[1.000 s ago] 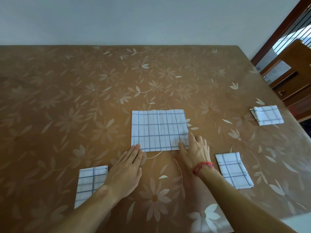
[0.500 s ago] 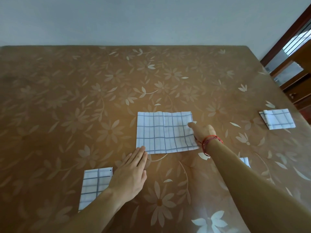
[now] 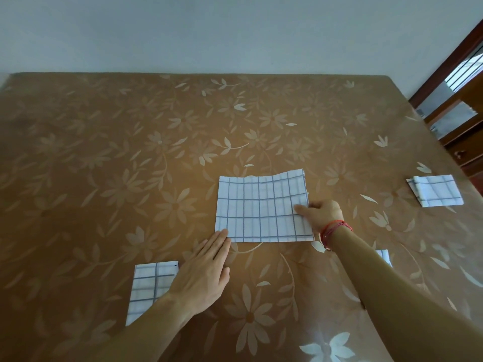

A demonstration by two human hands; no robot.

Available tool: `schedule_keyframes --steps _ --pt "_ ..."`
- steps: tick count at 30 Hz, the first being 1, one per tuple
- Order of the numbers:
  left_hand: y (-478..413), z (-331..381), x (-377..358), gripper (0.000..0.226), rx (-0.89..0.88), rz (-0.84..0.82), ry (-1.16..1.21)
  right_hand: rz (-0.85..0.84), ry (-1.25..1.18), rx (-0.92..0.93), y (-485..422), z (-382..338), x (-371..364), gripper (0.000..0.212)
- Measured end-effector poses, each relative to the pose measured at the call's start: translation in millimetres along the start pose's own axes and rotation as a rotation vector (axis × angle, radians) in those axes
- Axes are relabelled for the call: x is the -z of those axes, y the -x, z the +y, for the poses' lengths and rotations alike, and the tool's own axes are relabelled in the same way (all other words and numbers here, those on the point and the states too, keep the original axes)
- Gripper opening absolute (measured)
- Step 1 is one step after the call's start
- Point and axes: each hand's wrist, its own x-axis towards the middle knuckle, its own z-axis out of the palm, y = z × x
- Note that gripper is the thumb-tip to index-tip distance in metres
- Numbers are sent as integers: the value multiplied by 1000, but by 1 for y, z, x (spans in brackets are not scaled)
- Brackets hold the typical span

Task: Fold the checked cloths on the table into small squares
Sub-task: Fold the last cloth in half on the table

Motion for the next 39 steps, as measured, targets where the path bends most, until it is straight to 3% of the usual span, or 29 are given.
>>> schedule_keyframes --steps 7,13,18,25,31,36,39 --pt "2 1 12 76 -27 42 91 80 -65 -44 13 14 3 17" --pt "0 3 16 72 -10 73 152 198 -179 -55 30 25 1 19" --pt "-4 18 17 67 -74 90 212 267 -425 -106 51 29 -15 11" --pt "-13 30 17 70 -49 120 190 39 -530 -287 83 38 -47 4" --pt "-15 29 16 66 -33 111 117 -139 -657 -358 100 41 -52 17" --pt "-12 23 10 63 -22 103 138 -391 -624 -215 105 45 -42 39" --pt "-10 19 9 67 -39 61 183 -301 -296 23 103 50 -33 43"
